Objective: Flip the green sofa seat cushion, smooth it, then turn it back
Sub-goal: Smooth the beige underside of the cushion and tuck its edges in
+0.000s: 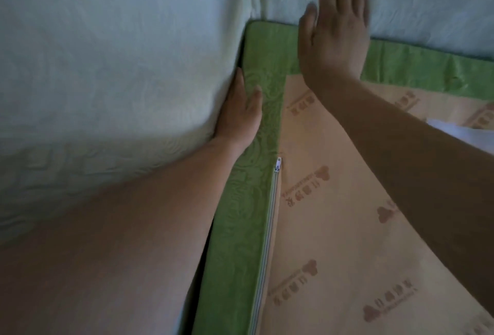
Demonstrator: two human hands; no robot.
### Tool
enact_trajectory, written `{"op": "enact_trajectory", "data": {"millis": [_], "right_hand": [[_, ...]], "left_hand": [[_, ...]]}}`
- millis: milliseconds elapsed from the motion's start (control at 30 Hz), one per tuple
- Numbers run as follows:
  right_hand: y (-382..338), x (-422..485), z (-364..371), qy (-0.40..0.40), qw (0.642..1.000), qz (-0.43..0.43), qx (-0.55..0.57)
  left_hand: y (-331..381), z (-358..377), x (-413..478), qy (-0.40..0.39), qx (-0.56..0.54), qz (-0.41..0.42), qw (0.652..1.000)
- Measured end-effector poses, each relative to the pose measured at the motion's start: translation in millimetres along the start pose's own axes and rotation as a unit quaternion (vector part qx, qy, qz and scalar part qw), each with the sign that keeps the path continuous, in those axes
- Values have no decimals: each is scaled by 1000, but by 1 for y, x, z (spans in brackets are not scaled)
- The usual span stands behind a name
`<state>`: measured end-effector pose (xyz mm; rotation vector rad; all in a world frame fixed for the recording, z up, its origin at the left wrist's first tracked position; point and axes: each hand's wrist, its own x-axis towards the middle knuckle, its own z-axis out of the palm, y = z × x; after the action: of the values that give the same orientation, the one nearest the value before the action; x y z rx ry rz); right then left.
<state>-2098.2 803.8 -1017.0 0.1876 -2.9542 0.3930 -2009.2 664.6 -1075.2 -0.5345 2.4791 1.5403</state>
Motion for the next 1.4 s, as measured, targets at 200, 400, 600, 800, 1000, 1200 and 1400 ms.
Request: {"op": "enact_trajectory", "data": {"millis": [200, 400, 600, 800, 1000, 1200, 1400], "right_hand": [[-50, 9, 12, -1, 999, -45, 2], [-62, -18, 26, -109, 989, -99, -24], [-40, -72, 17, -114, 983, -138, -38], [-23, -82, 10, -86, 988, -124, -44], [8, -84, -12, -48, 994, -97, -12], [46, -70, -38, 1, 996, -89, 6], [91, -70, -51, -13, 998, -54, -10]], "left_hand": [[9, -3, 2, -4, -75, -34, 997], [17, -3, -2, -7, -249, -92, 964], [19, -4, -3, -49, -298, -116, 946], [5, 1, -24, -17, 43, 22, 999], [-2, 13, -51, 66, 367, 165, 913], [33, 47, -44, 8, 392, 225, 892], [62, 84, -42, 9, 399, 225, 889]]}}
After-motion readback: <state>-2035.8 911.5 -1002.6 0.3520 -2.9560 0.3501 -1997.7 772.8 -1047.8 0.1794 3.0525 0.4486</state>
